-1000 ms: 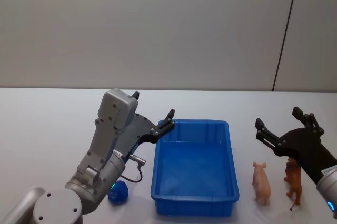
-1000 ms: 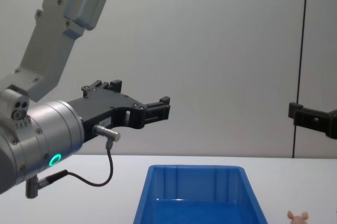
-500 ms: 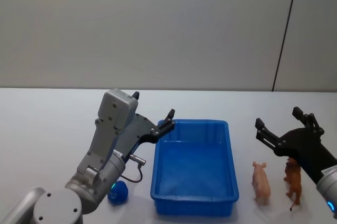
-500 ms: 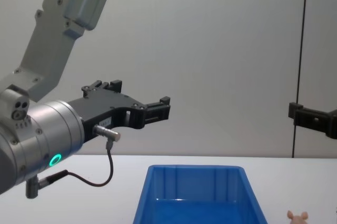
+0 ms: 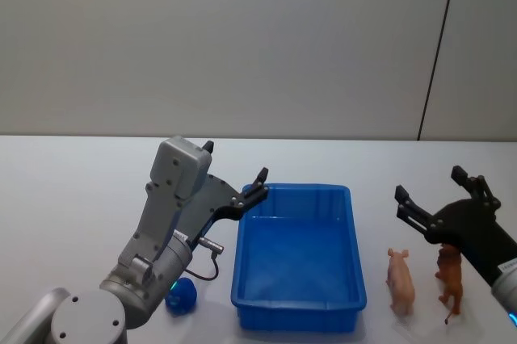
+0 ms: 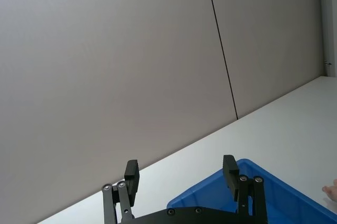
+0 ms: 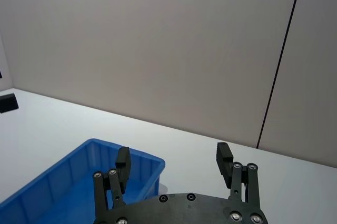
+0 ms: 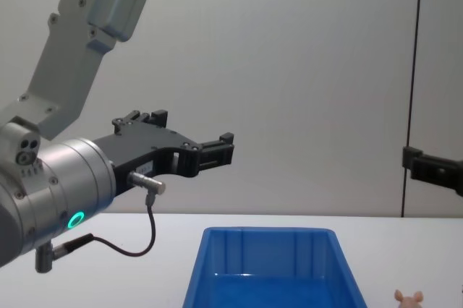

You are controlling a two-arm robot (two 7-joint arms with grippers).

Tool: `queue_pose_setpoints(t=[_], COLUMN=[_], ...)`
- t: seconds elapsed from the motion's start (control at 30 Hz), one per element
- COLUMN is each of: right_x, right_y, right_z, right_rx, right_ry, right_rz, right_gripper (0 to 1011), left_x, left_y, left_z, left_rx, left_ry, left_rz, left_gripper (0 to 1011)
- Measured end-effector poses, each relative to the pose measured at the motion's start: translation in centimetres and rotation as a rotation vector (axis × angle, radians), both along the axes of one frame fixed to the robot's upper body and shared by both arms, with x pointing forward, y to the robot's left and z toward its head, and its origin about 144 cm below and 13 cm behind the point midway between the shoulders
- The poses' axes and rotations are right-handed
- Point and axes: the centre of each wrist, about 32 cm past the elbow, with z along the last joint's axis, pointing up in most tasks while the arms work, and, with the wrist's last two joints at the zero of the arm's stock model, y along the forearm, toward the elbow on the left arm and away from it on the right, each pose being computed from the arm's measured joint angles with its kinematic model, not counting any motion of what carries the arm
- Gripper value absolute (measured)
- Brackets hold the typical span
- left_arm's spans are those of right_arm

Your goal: Pick up the two dolls from the table and place them into the box.

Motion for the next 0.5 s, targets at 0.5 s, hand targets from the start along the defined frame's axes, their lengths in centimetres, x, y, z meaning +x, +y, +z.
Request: queue_pose_setpoints(t=[0.5], right_x=[0.1], right_y=[-3.1], right_z=[-1.3], right_rx=[-0.073], right_ry=[0.033], right_rz=[-0.003], right_gripper=[1001], left_x=[0.0], left_y=[0.0], left_z=[0.0], left_rx=[0.0], left_ry=[0.0], left_rz=[0.0], left_gripper=[1001])
